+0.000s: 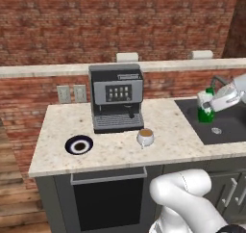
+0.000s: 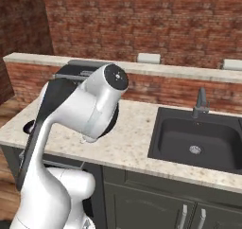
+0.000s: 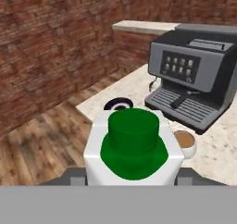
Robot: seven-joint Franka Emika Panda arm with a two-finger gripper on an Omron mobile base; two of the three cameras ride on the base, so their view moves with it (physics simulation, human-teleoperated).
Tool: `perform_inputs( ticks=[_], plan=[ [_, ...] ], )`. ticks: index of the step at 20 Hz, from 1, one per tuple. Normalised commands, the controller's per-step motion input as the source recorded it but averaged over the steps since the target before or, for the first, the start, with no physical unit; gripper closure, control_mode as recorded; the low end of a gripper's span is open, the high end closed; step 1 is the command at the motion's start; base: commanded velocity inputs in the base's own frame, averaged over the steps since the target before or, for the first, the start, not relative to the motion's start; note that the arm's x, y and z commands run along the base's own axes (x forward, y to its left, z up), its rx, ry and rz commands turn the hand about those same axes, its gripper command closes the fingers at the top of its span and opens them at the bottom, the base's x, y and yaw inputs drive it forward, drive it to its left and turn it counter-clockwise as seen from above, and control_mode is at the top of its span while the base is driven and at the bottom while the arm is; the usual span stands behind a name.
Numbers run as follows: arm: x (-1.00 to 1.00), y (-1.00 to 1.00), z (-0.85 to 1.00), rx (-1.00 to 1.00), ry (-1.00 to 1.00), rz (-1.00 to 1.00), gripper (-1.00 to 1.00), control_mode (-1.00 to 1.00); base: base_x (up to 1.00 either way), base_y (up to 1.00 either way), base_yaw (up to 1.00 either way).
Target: Take a sugar cube from the saucer and place it inside the coffee. Then, grab milk from the fridge and place it next to the coffee on the counter to sweeten the coffee.
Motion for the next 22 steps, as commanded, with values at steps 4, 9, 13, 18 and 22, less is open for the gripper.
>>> perform_inputs(
  ticks=[4, 9, 13, 18, 22],
  plan=[
    [0.17, 0.0, -0.49, 0.0, 0.0, 0.55, 1.0, -1.0, 0.0, 0.0, 0.0],
    [0.0, -0.01, -0.52, 0.0, -0.03, 0.37, 1.0, -1.0, 0.0, 0.0, 0.0],
    [0.0, 0.0, -0.54, 0.01, -0.16, 0.17, 1.0, -1.0, 0.0, 0.0, 0.0],
    [0.0, 0.0, -0.44, 0.01, -0.26, 0.0, 1.0, -1.0, 0.0, 0.0, 0.0],
    [0.08, 0.0, -0.3, 0.01, -0.27, 0.0, 1.0, -1.0, 0.0, 0.0, 0.0]
  ],
)
